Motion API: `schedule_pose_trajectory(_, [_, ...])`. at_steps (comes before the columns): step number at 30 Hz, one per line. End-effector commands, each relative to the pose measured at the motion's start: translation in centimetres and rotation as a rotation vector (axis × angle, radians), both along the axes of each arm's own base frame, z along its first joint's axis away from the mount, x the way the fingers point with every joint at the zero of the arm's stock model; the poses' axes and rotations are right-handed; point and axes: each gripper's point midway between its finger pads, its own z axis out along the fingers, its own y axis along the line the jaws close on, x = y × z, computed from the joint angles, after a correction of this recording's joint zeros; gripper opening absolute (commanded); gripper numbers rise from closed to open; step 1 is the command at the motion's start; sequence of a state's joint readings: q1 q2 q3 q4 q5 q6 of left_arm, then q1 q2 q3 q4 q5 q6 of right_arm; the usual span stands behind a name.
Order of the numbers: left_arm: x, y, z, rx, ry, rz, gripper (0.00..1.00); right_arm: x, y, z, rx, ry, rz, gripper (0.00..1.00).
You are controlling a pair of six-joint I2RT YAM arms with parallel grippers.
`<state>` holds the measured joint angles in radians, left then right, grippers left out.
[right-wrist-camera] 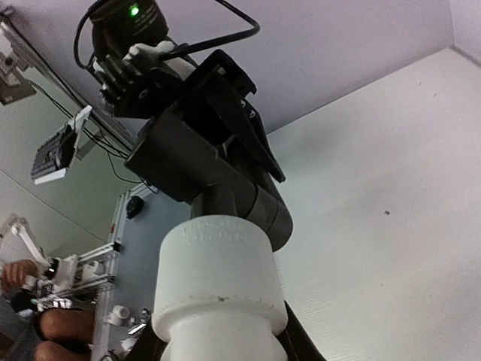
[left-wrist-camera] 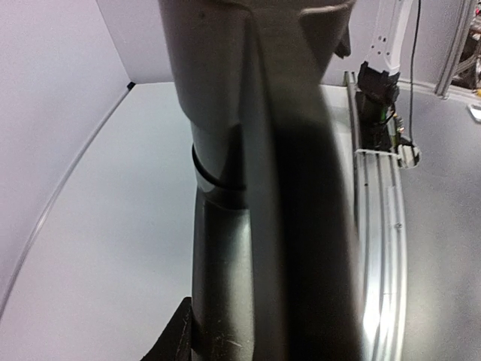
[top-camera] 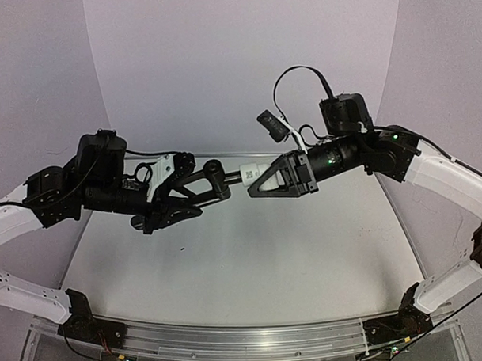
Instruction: Install the water faucets
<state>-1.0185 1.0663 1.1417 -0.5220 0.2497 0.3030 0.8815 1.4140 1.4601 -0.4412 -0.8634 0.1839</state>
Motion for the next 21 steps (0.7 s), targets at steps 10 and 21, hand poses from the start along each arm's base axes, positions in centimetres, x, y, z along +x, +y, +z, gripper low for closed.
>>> schedule_pose_trajectory(10, [3.3,0.9,5.0,-0.066,-0.449,0.164,0.0,0.7,0.5,1.4,0.061,0.56,0.051,0.0])
schedule_pose_trajectory(21, [2.2,0.4,4.6,-0.059,-0.302,0.148,0.0,4.3,-0.7,3.9,0.158,0.275,-0.023,0.97])
